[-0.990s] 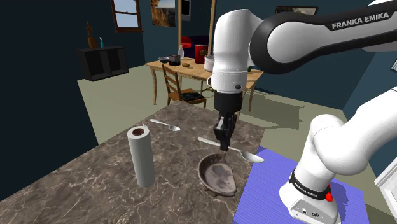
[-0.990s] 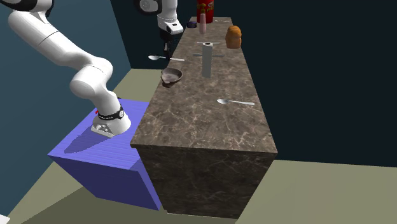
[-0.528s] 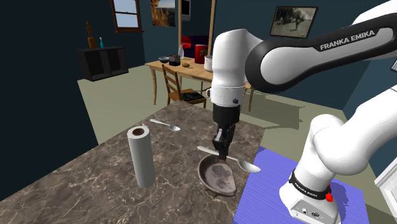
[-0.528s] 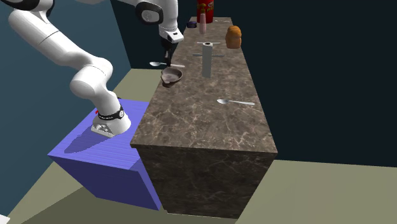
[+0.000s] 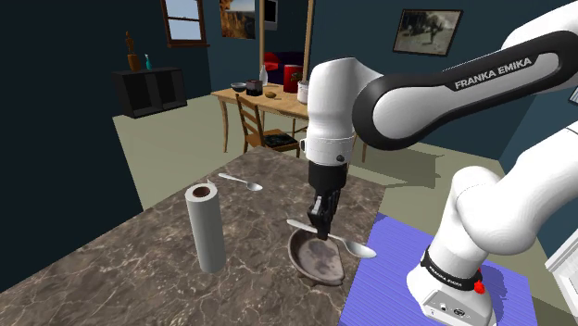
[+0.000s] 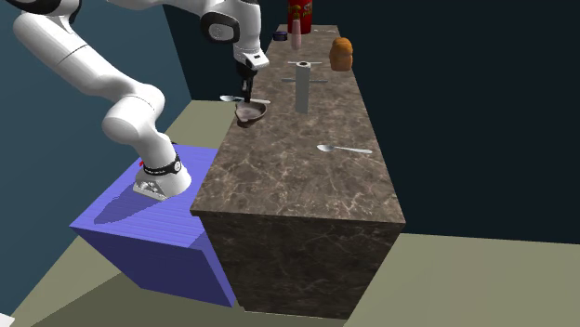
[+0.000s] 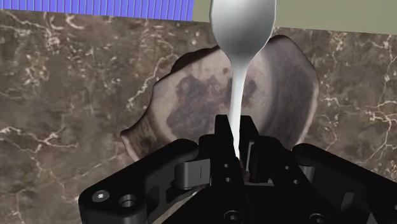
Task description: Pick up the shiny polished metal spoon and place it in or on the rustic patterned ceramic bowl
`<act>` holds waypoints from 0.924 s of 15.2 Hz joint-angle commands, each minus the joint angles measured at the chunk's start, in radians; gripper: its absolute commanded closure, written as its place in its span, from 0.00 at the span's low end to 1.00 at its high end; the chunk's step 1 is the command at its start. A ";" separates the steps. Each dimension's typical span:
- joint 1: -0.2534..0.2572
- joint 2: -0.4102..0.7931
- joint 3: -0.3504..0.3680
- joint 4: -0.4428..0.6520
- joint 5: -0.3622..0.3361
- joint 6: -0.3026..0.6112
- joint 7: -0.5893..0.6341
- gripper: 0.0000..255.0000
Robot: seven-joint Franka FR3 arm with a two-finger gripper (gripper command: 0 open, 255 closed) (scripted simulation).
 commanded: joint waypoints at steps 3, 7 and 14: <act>0.000 0.000 0.000 0.000 0.000 0.001 0.000 1.00; 0.000 0.000 0.000 0.000 0.000 0.001 0.000 0.00; -0.016 -0.021 -0.038 0.106 -0.034 -0.130 0.007 0.00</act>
